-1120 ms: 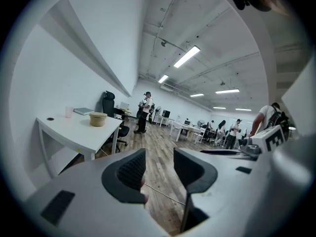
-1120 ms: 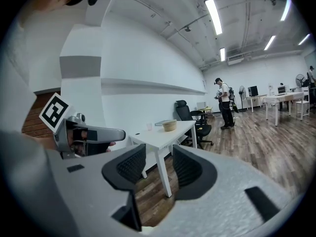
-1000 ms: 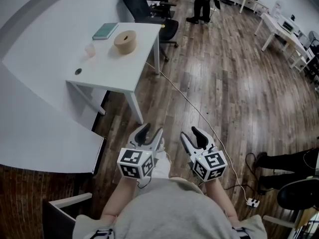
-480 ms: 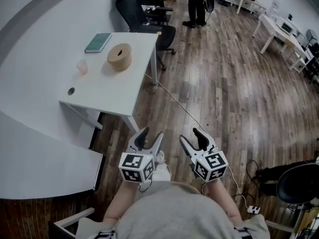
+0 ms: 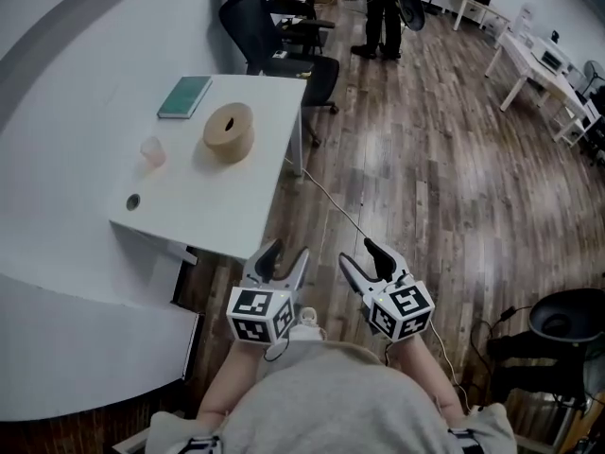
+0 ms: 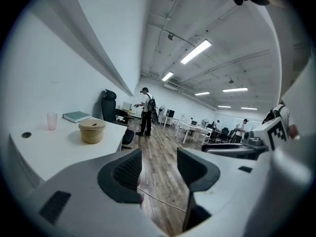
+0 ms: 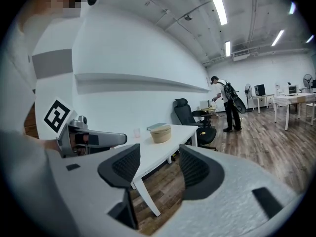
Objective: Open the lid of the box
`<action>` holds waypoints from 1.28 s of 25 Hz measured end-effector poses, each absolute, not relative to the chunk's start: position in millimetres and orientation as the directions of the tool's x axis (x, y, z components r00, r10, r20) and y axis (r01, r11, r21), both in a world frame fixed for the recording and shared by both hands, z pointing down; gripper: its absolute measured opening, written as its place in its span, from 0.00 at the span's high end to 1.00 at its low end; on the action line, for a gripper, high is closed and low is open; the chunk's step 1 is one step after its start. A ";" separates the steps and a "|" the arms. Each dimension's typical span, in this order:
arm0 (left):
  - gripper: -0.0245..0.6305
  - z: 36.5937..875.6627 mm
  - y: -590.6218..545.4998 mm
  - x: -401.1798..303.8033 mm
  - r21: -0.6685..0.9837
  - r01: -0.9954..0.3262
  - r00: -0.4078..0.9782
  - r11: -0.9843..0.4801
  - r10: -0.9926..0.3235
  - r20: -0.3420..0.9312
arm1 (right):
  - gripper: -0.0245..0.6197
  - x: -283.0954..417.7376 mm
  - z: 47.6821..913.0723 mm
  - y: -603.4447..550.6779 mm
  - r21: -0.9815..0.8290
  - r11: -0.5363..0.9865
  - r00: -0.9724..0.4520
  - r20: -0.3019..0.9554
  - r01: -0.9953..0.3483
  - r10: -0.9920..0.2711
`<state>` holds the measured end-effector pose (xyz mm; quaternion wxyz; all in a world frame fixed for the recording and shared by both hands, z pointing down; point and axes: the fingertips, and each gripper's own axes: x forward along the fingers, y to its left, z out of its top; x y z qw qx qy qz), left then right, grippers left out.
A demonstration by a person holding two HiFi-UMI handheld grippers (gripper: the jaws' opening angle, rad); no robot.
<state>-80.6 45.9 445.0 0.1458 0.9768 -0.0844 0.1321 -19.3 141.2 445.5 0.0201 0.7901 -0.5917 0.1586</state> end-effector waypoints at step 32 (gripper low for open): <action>0.64 468.5 -119.9 15.5 0.244 -0.480 0.857 -0.842 -0.391 0.336 | 0.62 106.0 456.2 -48.2 -0.169 -0.048 0.004 0.252 -0.984 -0.968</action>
